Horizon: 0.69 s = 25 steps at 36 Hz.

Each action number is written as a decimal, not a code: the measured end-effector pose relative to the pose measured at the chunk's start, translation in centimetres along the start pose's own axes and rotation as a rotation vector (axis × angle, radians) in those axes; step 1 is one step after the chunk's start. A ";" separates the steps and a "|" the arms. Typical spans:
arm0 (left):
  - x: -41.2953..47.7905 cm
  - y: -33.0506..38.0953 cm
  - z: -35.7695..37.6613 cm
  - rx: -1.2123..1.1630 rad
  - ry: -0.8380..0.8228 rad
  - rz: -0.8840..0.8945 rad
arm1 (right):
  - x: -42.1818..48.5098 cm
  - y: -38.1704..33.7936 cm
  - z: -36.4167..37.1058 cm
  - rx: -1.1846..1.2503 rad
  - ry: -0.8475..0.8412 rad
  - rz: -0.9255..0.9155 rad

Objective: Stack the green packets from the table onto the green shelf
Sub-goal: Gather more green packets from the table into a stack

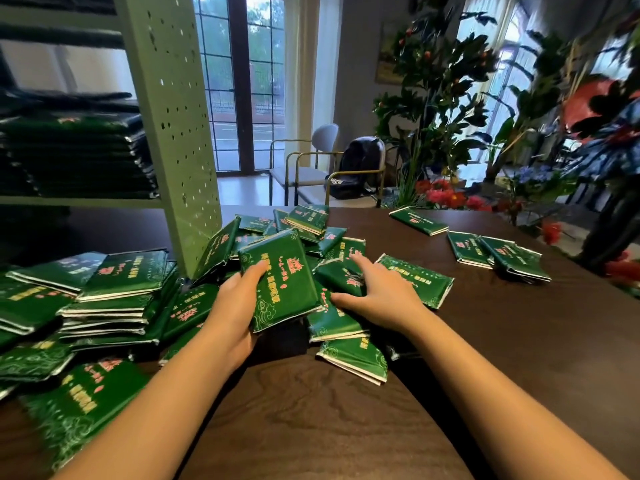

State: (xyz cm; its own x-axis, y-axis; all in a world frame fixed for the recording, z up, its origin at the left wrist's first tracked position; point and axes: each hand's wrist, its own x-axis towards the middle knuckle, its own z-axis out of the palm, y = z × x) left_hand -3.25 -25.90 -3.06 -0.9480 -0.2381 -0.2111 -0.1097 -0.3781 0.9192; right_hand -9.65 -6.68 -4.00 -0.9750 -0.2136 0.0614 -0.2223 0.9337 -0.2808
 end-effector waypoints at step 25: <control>1.3 0.2 -1.0 0.117 0.017 0.013 | -1.9 -0.2 -3.6 1.117 0.326 -0.172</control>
State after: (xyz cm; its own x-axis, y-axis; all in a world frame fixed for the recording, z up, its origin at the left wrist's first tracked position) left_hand -4.24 -27.16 -3.53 -0.9445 -0.2582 -0.2032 -0.1321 -0.2679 0.9543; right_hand -7.78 -5.48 -0.63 -0.9229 -0.0777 0.3772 -0.3834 0.0942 -0.9188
